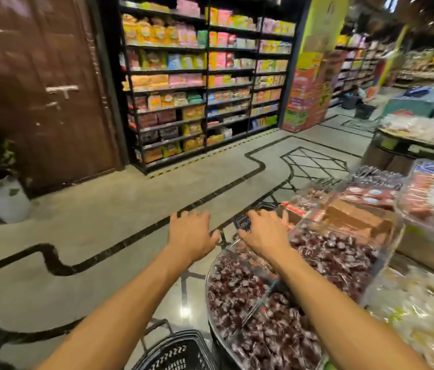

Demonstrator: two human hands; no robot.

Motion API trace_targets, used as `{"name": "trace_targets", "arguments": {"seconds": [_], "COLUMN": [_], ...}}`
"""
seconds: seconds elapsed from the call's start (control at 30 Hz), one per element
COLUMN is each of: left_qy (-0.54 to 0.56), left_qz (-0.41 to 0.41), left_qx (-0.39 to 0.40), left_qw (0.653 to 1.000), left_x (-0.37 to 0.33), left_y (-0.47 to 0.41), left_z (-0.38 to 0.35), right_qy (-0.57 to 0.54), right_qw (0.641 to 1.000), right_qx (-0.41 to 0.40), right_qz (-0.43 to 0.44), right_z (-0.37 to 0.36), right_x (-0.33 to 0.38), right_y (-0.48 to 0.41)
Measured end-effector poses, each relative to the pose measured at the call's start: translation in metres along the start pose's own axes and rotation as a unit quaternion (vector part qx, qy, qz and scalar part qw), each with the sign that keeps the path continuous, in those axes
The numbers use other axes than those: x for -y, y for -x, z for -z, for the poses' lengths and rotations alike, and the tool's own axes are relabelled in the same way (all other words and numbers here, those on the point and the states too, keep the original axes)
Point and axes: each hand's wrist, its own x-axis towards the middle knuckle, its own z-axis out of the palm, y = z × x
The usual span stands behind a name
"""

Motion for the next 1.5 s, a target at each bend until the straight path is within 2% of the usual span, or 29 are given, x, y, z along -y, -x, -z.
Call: {"name": "trace_targets", "arguments": {"seconds": [0.17,0.33,0.67,0.87,1.13,1.3,1.5], "left_qy": [0.003,0.013,0.014,0.015,0.010,0.001,-0.005], "left_qz": [-0.133,-0.240,-0.396,-0.442,-0.488,-0.496,-0.498], "left_qx": [0.003,0.015,-0.010,-0.008,0.004,0.026,0.034], "left_qw": [0.991,0.971,0.918,0.897,0.873,0.868,0.866], "left_x": [-0.080,-0.161,-0.330,-0.431,-0.538,-0.584,-0.621], "left_y": [0.015,0.048,0.143,0.212,0.294,0.316,0.302], "left_z": [0.000,0.009,0.031,0.042,0.037,0.025,0.004], "right_qy": [0.013,0.037,0.033,0.044,0.030,0.027,0.016], "right_qw": [0.990,0.966,0.917,0.891,0.877,0.873,0.873], "right_qx": [-0.012,0.000,-0.056,-0.074,-0.086,-0.077,-0.067], "right_qz": [-0.137,-0.255,-0.393,-0.445,-0.472,-0.481,-0.482], "right_z": [0.026,0.050,0.086,0.100,0.100,0.094,0.085], "right_x": [-0.073,-0.133,-0.243,-0.319,-0.395,-0.429,-0.468], "right_y": [0.080,0.179,0.353,0.453,0.547,0.573,0.569]}}
